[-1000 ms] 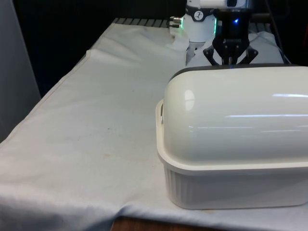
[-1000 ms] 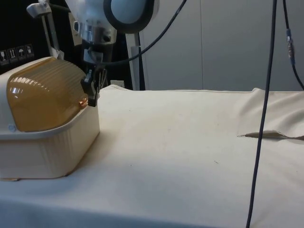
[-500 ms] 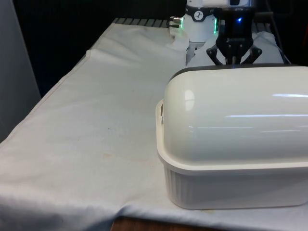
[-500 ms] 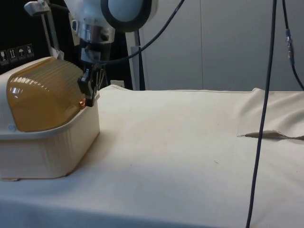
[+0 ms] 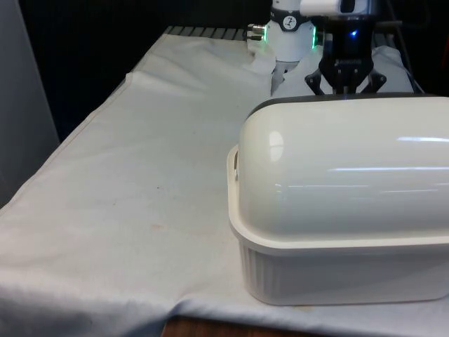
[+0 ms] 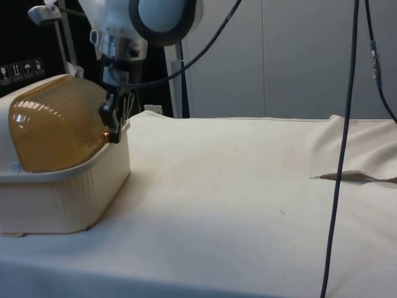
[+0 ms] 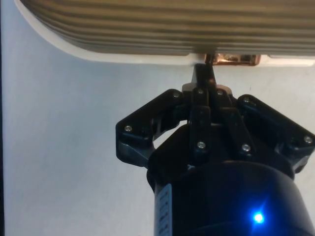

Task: Open the lid, then close it.

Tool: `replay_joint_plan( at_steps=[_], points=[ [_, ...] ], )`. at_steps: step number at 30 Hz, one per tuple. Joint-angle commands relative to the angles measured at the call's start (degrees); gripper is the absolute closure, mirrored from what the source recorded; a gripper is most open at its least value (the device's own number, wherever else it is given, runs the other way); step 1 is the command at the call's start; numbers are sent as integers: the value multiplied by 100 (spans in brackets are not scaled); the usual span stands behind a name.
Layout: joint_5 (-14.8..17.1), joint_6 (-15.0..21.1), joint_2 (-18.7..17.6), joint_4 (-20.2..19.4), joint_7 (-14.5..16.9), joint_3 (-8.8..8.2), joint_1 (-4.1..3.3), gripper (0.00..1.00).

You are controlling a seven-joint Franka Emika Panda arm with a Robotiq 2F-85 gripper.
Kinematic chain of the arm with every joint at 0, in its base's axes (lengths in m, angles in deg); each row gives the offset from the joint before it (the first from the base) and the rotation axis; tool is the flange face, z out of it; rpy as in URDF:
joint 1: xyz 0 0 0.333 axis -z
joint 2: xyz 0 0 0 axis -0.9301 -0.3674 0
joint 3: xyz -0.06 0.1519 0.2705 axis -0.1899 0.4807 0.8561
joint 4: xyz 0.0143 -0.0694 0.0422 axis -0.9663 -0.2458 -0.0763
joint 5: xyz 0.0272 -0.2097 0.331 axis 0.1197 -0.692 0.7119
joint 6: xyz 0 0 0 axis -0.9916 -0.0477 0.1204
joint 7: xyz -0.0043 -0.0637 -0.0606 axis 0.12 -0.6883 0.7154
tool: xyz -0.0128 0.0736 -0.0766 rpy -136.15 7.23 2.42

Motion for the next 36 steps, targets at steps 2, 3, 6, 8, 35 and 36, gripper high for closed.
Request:
replay_joint_plan(
  at_steps=[2, 3, 6, 8, 35, 36],
  points=[
    [34, -6, -40, 52, 34, 23, 23, 100],
    [0, 0, -23, 17, 0, 0, 0, 100],
    [23, -17, -57, 86, 29, 6, 17, 100],
    [17, -17, -69, 103, 23, 0, 11, 100],
    [-92, -309, 218, 327, -11, -86, -6, 100],
    [-97, -321, 229, 344, -11, -86, -6, 100]
  ],
)
